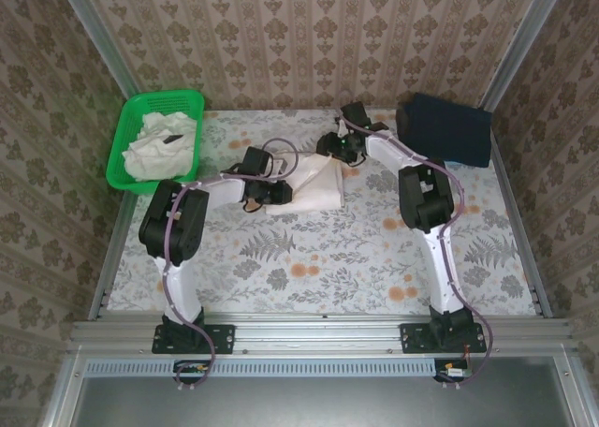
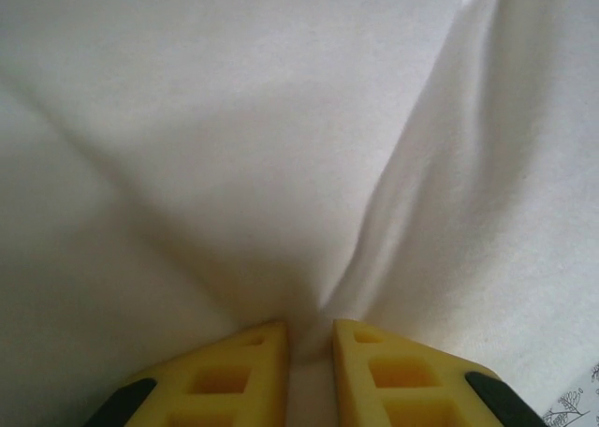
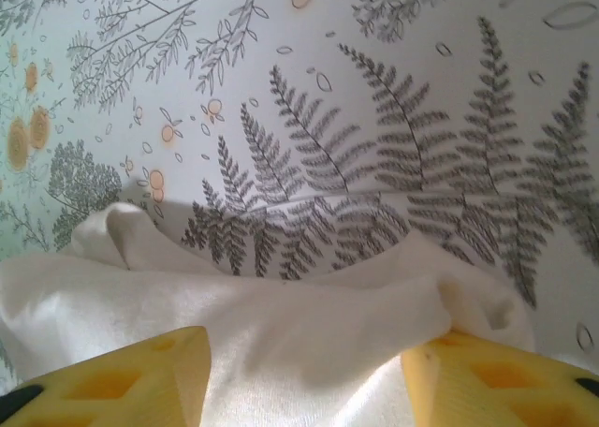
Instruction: Fold and stack the t-shirts
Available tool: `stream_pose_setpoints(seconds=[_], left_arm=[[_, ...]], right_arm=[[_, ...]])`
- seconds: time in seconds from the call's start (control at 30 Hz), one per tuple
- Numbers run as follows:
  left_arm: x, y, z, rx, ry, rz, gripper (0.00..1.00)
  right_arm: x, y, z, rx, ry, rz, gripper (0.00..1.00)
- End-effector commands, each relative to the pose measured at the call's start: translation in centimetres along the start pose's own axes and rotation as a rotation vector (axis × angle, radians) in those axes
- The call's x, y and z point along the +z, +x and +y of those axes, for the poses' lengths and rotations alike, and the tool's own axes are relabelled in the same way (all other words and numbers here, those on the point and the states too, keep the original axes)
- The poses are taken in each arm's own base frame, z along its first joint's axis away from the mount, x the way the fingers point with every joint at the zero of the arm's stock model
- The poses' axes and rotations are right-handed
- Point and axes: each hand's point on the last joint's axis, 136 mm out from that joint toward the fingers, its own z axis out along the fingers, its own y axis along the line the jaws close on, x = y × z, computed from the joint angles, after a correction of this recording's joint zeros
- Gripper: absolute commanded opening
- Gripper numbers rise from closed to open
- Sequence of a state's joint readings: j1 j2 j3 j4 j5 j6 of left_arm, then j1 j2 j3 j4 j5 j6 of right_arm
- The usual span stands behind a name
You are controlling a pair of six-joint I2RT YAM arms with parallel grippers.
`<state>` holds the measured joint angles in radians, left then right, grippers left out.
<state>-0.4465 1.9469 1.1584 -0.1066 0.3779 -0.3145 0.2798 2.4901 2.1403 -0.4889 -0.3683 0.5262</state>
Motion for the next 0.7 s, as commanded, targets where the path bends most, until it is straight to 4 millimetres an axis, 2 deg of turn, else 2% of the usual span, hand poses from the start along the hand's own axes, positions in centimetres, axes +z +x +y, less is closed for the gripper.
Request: stream_pose_setpoints(seconds=[0.0,0.1,0.2,0.3,0.37,0.47,0.53,0.6,0.67], left_arm=[[-0.2,2.0,0.6,-0.022,-0.032,0.071,0.22],[-2.5,-0.5,-0.4,0.014,-0.058,0.025,0.29],[-4.4,-3.5,-1.2,0.051,-0.09,-0.036,0.34],[-4.2,-5.8,-1.6,0.09,-0.094,-0.042,0.35],[-3.0,-7.0,-0.8,0.081,-0.087,-0.024,0.34],[-0.6,-9.0,0.9,0.022,-0.026,0.003,0.27],[0.7,-10.1,1.8,0.006,-0.015,0.006,0.27],[1.9,-10.7,2.9,-0.005,-0.029,0.012,0.26],[2.7,-10.9,4.3,-0.027,-0.057,0.02,0.24]], right_arm=[[-0.5,0.3,0.3,0.035,-0.016,0.052,0.6],[-3.8,-1.2,2.5,-0.008,-0.044,-0.011,0.63],[-7.2,-1.7,4.1,-0.049,-0.047,-0.085,0.63],[-9.6,-1.1,4.3,-0.07,-0.038,-0.155,0.63],[-9.7,0.0,3.2,-0.041,-0.016,-0.173,0.59],[-8.9,2.9,1.6,-0.001,-0.018,-0.161,0.51],[-8.3,5.1,1.7,0.001,-0.056,-0.138,0.5],[-7.6,7.6,2.3,-0.02,-0.074,-0.093,0.5],[-6.8,10.0,2.0,-0.04,-0.048,-0.043,0.5]])
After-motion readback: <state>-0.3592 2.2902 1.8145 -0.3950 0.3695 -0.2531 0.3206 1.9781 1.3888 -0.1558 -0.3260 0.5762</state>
